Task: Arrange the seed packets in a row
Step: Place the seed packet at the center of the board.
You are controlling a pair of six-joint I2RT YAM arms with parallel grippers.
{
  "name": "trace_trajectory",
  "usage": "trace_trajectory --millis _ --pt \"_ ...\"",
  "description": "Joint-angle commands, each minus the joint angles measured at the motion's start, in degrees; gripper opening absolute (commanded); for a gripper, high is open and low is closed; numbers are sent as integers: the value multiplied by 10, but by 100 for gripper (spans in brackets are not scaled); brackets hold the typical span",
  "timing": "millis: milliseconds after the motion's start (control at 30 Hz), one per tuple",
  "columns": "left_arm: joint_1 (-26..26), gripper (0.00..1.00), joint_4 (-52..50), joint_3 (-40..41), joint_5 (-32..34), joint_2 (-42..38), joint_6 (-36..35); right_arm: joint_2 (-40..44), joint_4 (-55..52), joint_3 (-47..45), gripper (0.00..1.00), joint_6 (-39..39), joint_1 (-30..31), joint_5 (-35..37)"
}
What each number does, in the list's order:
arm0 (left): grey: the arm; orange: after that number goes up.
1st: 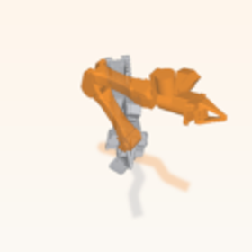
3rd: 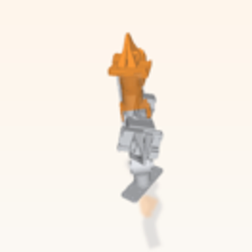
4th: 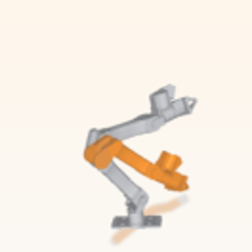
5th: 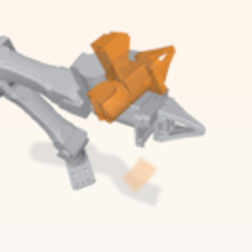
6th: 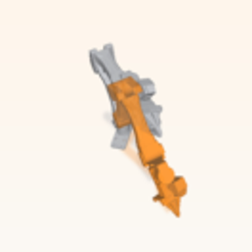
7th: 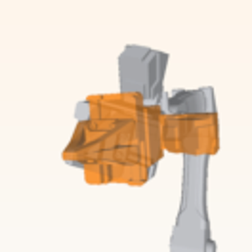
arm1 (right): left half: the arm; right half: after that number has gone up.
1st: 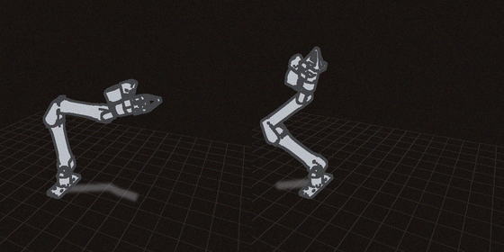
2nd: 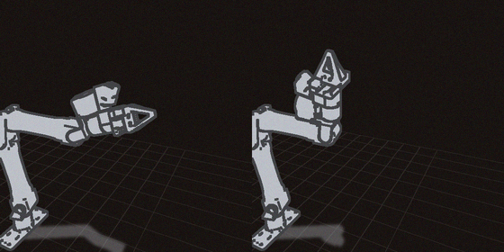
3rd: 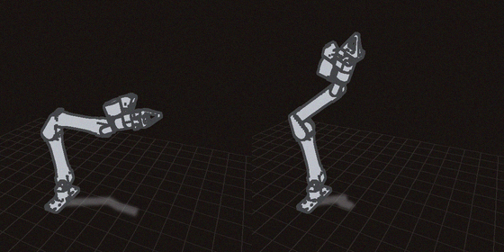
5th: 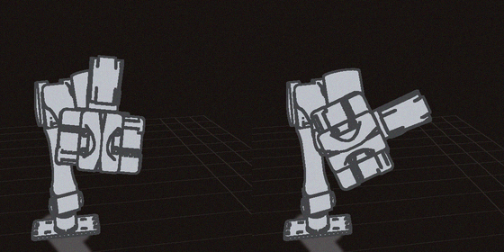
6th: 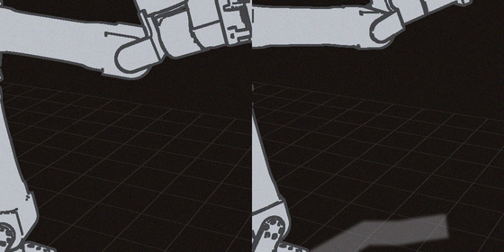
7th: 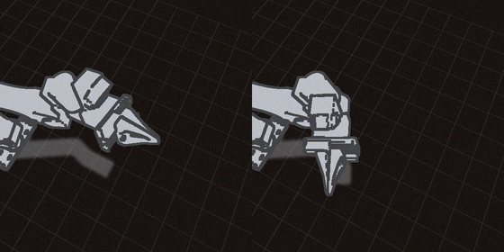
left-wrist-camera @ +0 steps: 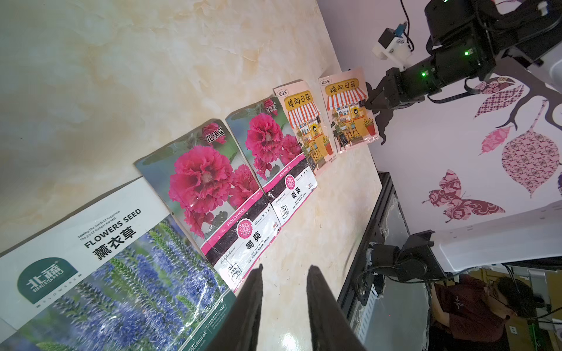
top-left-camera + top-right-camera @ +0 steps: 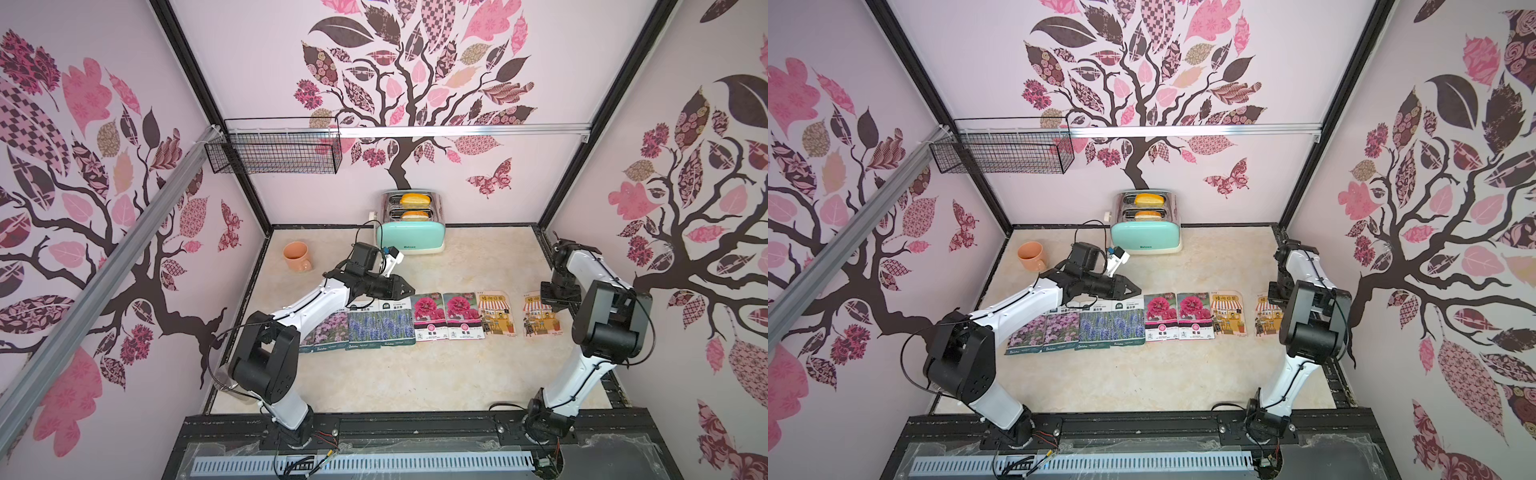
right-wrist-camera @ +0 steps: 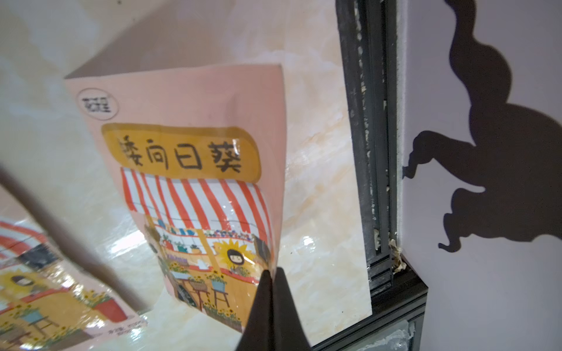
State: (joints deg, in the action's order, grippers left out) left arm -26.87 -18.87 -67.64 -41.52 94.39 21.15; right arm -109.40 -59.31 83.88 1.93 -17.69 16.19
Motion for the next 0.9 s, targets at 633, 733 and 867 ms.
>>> trace_trajectory --millis 633,733,867 --pt "5 28 6 -2 -4 13 0 -99 -27 61 0 -27 41 34" --pt "5 30 1 -5 1 19 1 -96 -27 61 1 -28 42 38" --pt "6 31 -4 -7 4 20 0 -94 -21 58 9 -28 42 37"
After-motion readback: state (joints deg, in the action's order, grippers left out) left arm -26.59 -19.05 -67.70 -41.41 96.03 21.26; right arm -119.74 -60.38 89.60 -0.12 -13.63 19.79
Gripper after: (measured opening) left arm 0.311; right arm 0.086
